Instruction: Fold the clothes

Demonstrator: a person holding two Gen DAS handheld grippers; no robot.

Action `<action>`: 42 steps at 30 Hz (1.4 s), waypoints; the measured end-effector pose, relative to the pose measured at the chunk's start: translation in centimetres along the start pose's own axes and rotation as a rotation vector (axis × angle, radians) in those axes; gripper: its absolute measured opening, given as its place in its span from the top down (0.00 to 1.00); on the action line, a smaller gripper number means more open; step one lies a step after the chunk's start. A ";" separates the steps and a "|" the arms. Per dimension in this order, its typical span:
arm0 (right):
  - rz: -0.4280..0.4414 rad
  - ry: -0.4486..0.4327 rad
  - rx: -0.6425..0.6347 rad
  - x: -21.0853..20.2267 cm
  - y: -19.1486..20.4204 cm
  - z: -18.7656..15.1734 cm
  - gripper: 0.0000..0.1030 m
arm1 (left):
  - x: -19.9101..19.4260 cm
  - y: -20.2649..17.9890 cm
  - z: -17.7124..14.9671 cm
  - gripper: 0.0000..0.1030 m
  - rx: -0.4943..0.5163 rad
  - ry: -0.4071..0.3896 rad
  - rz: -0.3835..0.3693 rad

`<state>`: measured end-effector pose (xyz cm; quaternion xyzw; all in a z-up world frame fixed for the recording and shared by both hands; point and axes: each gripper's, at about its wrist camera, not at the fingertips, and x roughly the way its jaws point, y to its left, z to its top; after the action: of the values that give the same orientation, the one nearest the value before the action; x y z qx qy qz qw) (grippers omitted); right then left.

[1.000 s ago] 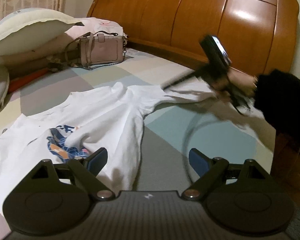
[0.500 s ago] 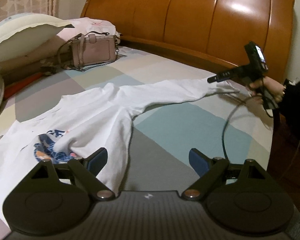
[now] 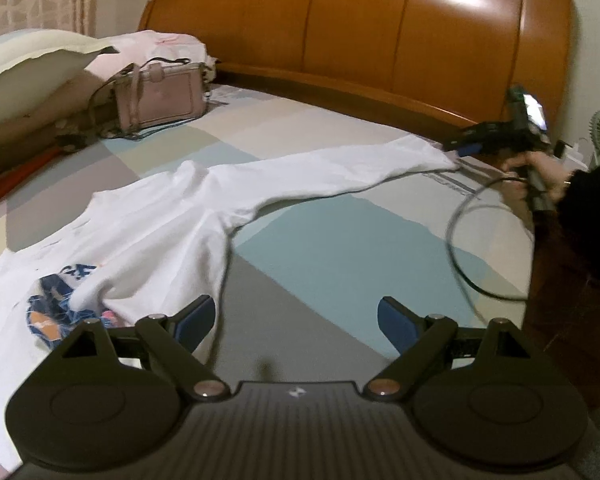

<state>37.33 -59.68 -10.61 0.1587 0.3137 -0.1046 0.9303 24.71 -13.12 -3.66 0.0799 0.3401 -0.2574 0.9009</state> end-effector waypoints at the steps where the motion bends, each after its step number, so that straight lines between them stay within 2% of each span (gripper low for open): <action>1: -0.009 0.012 -0.006 0.8 0.4 -0.1 0.58 | 0.0 -0.2 0.0 0.14 0.007 0.004 0.001; 3: -0.037 0.022 -0.043 1.9 1.1 -0.6 0.58 | 0.0 -0.4 0.0 0.14 0.014 0.011 0.005; 5: -0.077 0.005 -0.126 1.5 1.8 -1.1 0.64 | 0.0 -0.4 0.0 0.14 0.016 0.016 0.010; 7: -0.085 0.008 -0.157 1.0 2.0 -1.1 0.95 | 0.1 -0.4 0.0 0.14 0.019 0.020 0.014; 9: -0.140 -0.016 -0.157 0.2 1.8 -0.9 0.95 | 0.1 -0.4 0.1 0.14 0.019 0.017 0.015; 13: -0.230 -0.038 -0.023 -1.6 -0.4 -0.3 0.96 | 0.1 -0.3 0.1 0.14 0.017 0.014 0.012; 15: -0.250 -0.046 -0.031 -1.9 0.0 -0.2 0.95 | 0.1 -0.2 0.1 0.14 0.016 0.013 0.011; 16: -0.246 -0.048 -0.034 -2.0 0.4 -0.1 0.89 | 0.1 -0.2 0.1 0.14 0.016 0.012 0.010; 17: -0.242 -0.051 -0.038 -2.1 0.8 -0.1 0.88 | 0.1 -0.2 0.1 0.14 0.015 0.011 0.009; 18: -0.207 -0.046 -0.042 -2.1 1.4 0.0 0.83 | 0.1 -0.2 0.0 0.14 0.015 0.011 0.009; 20: -0.165 -0.028 -0.061 -1.6 2.2 -0.2 0.66 | 0.2 -0.1 0.0 0.14 0.013 0.017 0.016; 21: -0.156 -0.020 -0.072 -1.3 2.5 -0.3 0.62 | 0.2 -0.1 0.0 0.14 0.013 0.020 0.019; 23: -0.138 -0.004 -0.095 -0.7 3.2 -0.6 0.43 | 0.2 0.2 0.0 0.14 0.007 0.027 0.025; 27: -0.102 0.027 -0.140 0.6 4.5 -1.1 0.38 | 0.0 1.2 -0.1 0.14 -0.012 0.042 0.034; 28: -0.093 0.035 -0.151 1.0 4.8 -1.2 0.33 | 0.0 1.4 -0.1 0.14 -0.017 0.046 0.037; 33: -0.077 0.070 -0.161 0.4 7.5 -0.7 0.35 | -0.3 2.7 -0.1 0.14 -0.041 0.065 0.046; 34: -0.076 0.076 -0.159 0.1 8.2 -0.5 0.34 | -0.5 3.3 0.3 0.14 -0.046 0.063 0.024; 36: -0.054 0.084 -0.167 -0.6 10.0 -0.3 0.28 | -0.9 4.9 1.5 0.14 -0.064 0.068 -0.021; 38: 0.001 0.072 -0.206 -1.4 13.2 -0.7 0.16 | -0.8 6.6 3.1 0.14 -0.093 0.079 -0.062; 39: 0.027 0.063 -0.222 -1.6 14.7 -0.9 0.15 | -0.6 7.7 4.0 0.10 -0.117 0.080 -0.079; 42: 0.068 0.054 -0.218 -1.8 19.8 -1.7 0.01 | 1.7 11.5 7.1 0.06 -0.182 0.102 -0.095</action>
<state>40.78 -40.55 -6.28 0.0701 0.3427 -0.0340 0.9362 35.86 -6.23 0.27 -0.0052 0.4111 -0.2633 0.8727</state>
